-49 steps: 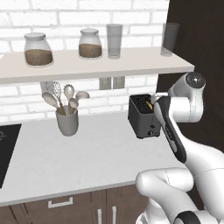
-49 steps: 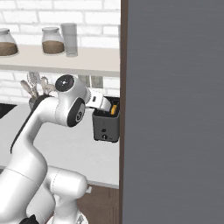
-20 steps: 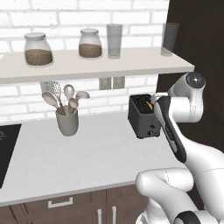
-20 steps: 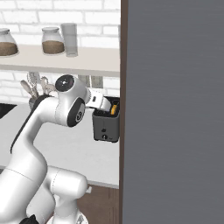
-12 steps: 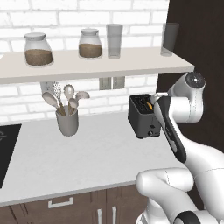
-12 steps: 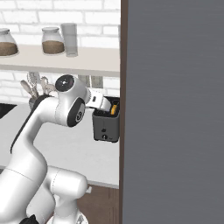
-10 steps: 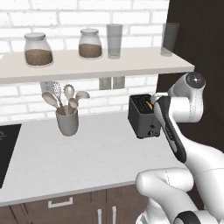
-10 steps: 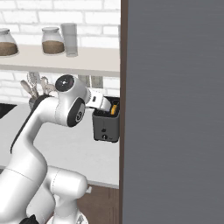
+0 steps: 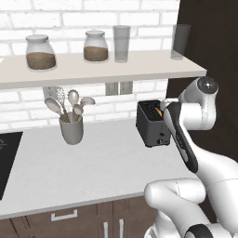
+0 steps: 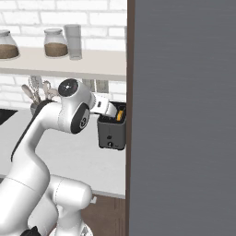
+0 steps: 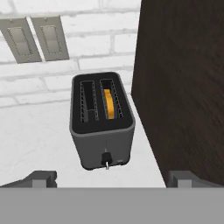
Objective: Start the toaster. Once the lever pops up, take the bread to the plate on the dining counter.
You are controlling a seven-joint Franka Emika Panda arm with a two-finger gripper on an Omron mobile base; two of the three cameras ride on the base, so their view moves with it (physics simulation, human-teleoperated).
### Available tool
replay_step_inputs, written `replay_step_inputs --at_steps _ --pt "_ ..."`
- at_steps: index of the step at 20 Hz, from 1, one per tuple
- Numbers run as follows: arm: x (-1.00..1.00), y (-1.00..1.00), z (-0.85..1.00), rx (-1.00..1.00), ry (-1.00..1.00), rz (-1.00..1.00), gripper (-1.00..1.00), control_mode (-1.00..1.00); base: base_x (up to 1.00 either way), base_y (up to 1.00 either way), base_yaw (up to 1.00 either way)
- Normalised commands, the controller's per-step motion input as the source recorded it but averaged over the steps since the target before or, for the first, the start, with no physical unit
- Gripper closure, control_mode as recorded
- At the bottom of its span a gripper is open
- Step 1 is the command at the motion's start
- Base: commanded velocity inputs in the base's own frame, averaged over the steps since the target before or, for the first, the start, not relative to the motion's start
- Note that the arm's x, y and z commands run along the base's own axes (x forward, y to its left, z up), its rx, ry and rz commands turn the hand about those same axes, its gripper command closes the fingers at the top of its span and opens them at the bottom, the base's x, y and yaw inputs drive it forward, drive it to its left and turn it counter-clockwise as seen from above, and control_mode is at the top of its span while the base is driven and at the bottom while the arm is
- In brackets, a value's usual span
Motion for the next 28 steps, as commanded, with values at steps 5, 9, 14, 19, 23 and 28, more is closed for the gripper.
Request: replay_step_inputs --at_steps 5,9,14,19,23,28 --pt "0.00 0.00 0.00 0.00 0.00 0.00 -1.00 -1.00 0.00 0.00 0.00" --pt "0.00 0.00 0.00 0.00 0.00 0.00 -1.00 -1.00 0.00 0.00 0.00" --pt "0.00 0.00 0.00 0.00 0.00 0.00 -1.00 -1.00 0.00 0.00 0.00" --pt "0.00 0.00 0.00 0.00 0.00 0.00 -1.00 -1.00 0.00 0.00 0.00" --pt "0.00 0.00 0.00 0.00 0.00 0.00 -1.00 -1.00 0.00 0.00 0.00" --pt "0.00 0.00 0.00 0.00 0.00 0.00 -1.00 -1.00 0.00 0.00 0.00"
